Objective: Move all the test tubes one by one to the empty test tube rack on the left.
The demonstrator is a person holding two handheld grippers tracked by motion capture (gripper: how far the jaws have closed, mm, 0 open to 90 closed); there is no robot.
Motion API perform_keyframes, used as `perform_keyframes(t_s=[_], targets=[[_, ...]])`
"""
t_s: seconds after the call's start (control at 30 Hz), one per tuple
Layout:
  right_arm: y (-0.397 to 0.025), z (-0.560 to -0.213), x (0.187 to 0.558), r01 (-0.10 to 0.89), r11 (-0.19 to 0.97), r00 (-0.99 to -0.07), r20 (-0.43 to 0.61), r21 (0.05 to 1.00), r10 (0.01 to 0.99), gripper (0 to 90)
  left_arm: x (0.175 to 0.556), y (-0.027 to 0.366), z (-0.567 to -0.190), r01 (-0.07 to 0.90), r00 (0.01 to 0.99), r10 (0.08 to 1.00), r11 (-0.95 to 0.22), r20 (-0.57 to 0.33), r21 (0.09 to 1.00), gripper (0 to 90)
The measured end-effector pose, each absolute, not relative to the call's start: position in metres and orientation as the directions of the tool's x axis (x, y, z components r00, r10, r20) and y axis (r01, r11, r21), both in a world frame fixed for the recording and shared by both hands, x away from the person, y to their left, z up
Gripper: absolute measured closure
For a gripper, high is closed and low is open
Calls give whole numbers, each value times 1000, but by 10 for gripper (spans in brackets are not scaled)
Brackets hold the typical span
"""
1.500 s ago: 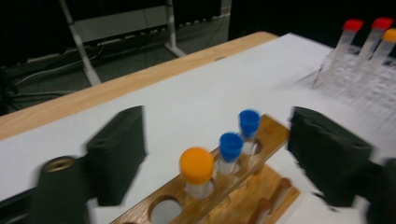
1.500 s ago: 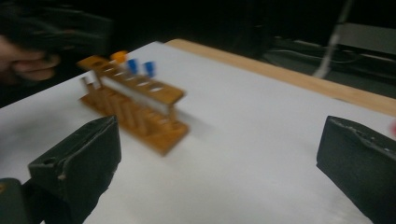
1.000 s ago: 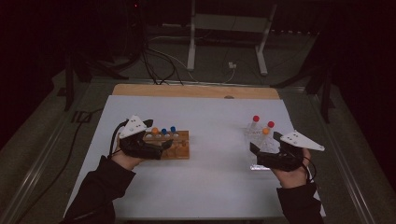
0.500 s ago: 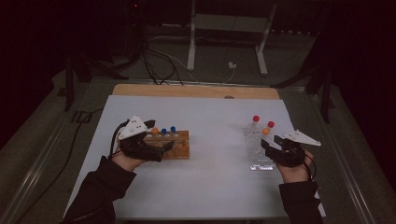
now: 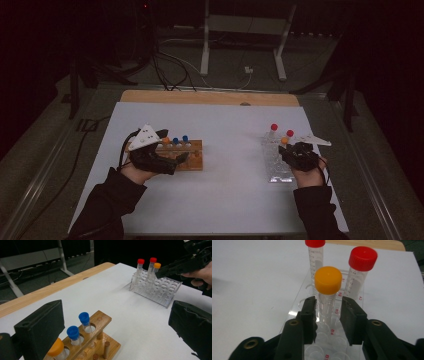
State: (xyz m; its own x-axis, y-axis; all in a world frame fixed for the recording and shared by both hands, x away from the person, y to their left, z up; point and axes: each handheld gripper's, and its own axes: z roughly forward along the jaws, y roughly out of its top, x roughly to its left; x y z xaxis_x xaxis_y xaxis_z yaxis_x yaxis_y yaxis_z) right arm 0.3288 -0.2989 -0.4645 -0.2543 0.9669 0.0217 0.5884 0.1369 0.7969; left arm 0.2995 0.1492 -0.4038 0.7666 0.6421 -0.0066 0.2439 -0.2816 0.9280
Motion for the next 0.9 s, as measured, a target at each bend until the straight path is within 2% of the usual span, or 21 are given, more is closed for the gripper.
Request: perform_keyframes(t_s=[0.2,0.47,0.9], targets=[[-296,-467,334,593,147,-258,14,792,966,732,300,149,-404,244,767,641,-280,-8,928,10],[-296,-464,334,583,154,-259,3,798,966,742,300,149,-404,249,771,637,-282,-13,926,10],[-296,-434,316,487,165,-263,-36,857,964,743,299,147,-405,247,778,628,-299,-5,922,11]])
